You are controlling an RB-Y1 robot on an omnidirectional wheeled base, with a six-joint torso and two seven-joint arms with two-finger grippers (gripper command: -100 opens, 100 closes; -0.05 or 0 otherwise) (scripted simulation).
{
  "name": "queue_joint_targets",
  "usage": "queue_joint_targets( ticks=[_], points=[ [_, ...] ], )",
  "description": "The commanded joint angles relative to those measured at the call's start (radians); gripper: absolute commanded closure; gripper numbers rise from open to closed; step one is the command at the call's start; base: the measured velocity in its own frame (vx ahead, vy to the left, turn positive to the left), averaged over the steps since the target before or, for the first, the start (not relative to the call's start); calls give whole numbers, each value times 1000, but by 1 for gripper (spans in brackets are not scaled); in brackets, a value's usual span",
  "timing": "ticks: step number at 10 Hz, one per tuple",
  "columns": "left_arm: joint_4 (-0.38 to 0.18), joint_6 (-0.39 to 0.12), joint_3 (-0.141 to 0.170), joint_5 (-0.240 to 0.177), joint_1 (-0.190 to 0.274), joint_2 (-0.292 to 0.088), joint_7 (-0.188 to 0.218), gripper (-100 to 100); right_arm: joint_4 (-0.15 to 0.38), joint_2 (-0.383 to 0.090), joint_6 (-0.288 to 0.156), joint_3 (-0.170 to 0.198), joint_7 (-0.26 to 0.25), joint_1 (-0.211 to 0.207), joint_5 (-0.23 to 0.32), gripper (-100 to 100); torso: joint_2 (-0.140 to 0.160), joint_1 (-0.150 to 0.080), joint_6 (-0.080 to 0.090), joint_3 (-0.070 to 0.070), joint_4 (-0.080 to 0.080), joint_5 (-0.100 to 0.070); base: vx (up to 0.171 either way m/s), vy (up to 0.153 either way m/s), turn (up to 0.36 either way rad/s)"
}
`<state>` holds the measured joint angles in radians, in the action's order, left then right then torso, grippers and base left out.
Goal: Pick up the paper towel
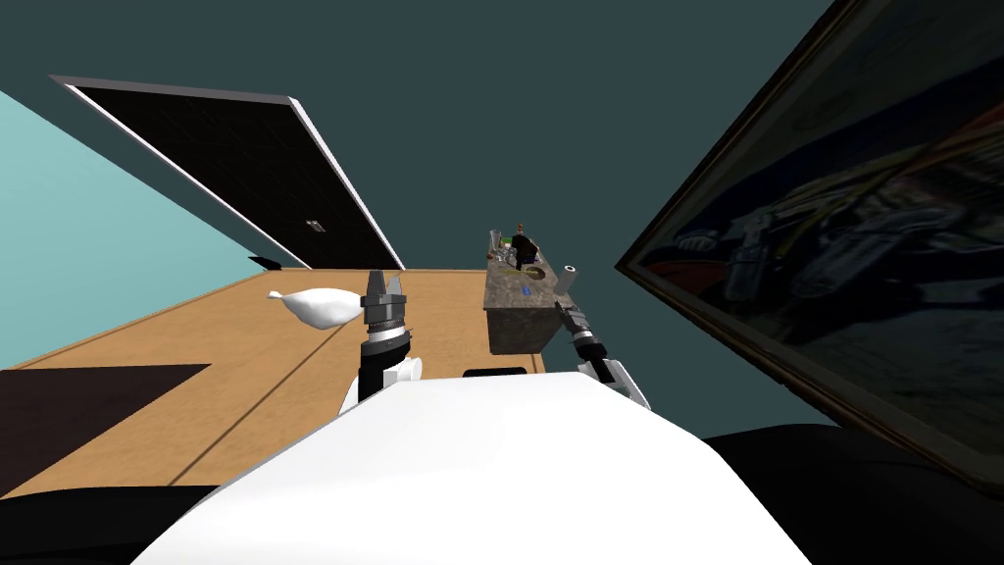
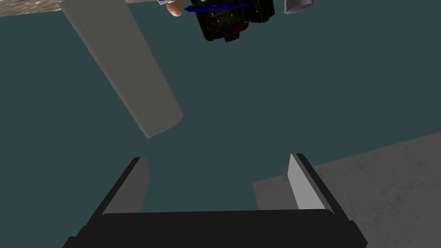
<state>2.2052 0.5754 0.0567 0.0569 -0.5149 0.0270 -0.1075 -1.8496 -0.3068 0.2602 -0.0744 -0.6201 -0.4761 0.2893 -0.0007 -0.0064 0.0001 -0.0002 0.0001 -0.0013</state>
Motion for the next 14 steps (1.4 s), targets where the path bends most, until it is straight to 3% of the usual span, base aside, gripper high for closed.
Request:
queue_joint_targets(
  ticks=[1,7,9,11,12,13,14],
  points=[
    [0,0,0,0,0,0,0,0,36,-23,-27,-17,-23,17,29,-100,0,0,0,0,0,0,18,-83,72],
    [0,0,0,0,0,0,0,0,135,-127,-133,-90,-69,66,134,-100,-8,3,0,-4,-2,1,97,-38,94],
    [0,0,0,0,0,0,0,0,151,-156,-158,-107,-74,90,158,-100,-9,5,0,-5,-2,1,157,-22,136],
    [0,0,0,0,0,0,0,0,149,-152,-156,-106,-75,89,158,-100,-13,4,0,-7,-3,1,143,-30,51],
    [0,0,0,0,0,0,0,0,150,-153,-157,-107,-76,91,159,0,-8,5,0,-5,-2,1,16,-4,0],
    [0,0,0,0,0,0,0,0,200,-149,-130,-92,-77,141,174,-100,-3,6,0,-2,-1,1,-33,14,-162],
    [0,0,0,0,0,0,0,0,222,-149,-130,-92,-77,164,174,-100,1,8,1,0,0,1,-49,22,-134]
  ],
)
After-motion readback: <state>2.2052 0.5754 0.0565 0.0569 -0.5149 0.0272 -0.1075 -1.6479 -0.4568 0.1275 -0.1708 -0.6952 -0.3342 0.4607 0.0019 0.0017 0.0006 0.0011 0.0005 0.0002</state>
